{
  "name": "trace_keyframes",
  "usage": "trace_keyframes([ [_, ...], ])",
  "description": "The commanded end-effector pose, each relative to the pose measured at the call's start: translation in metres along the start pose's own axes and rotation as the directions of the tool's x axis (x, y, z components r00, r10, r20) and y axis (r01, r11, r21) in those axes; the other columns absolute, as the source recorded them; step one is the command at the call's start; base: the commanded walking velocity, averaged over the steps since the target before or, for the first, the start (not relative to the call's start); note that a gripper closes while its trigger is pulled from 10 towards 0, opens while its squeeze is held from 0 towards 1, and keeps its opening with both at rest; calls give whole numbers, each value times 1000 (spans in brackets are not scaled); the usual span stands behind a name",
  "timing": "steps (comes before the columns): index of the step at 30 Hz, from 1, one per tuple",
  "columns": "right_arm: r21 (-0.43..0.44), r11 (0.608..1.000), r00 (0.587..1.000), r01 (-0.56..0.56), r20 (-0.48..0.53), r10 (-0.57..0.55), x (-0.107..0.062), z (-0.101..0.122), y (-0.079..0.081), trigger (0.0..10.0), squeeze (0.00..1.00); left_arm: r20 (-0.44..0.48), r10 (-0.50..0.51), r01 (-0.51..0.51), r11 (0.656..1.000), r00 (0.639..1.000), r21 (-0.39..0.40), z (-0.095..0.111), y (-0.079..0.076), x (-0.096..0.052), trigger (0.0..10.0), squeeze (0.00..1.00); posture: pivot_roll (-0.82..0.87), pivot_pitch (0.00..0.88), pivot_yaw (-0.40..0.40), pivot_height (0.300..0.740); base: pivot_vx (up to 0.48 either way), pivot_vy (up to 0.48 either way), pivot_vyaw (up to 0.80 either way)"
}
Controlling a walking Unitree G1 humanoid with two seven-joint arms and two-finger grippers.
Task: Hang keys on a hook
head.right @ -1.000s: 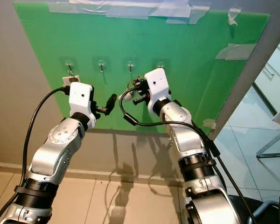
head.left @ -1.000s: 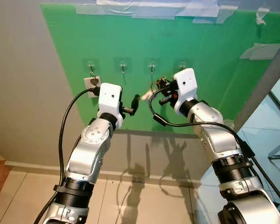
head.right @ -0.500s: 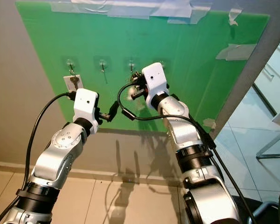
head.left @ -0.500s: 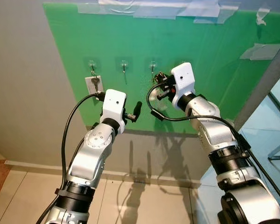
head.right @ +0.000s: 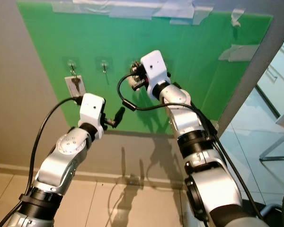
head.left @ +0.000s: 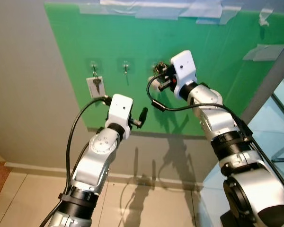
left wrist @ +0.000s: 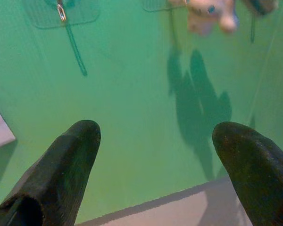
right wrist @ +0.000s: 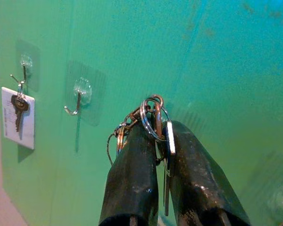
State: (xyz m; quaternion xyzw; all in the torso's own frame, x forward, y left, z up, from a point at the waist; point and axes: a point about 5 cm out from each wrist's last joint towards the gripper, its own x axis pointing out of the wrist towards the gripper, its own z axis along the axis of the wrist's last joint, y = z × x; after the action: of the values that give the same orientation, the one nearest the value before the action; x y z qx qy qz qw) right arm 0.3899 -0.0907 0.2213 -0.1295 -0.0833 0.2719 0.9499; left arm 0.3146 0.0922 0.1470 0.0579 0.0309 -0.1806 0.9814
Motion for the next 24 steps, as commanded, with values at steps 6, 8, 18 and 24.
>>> trace_keyframes([
  [6,-129,991,999,-32,-24,29,4,-3,3,0,0,-15,-37,37,999,999,12,-2,-8,-1,10000,0,-68,0,-39,740,0,0,0],
  [8,-134,990,999,-35,-27,31,5,-4,2,0,0,-17,-41,42,999,999,11,-2,-9,-1,10000,0,-68,0,-39,740,0,0,0],
  [18,-202,979,999,-37,-16,35,7,-5,3,0,0,-19,-44,45,999,999,8,-3,-11,-2,10000,0,-66,0,-42,740,0,0,0],
  [24,-333,942,998,-49,7,55,9,-2,6,0,0,-16,-45,45,999,999,11,-3,-14,-3,10000,0,-64,0,-46,740,0,0,0],
])
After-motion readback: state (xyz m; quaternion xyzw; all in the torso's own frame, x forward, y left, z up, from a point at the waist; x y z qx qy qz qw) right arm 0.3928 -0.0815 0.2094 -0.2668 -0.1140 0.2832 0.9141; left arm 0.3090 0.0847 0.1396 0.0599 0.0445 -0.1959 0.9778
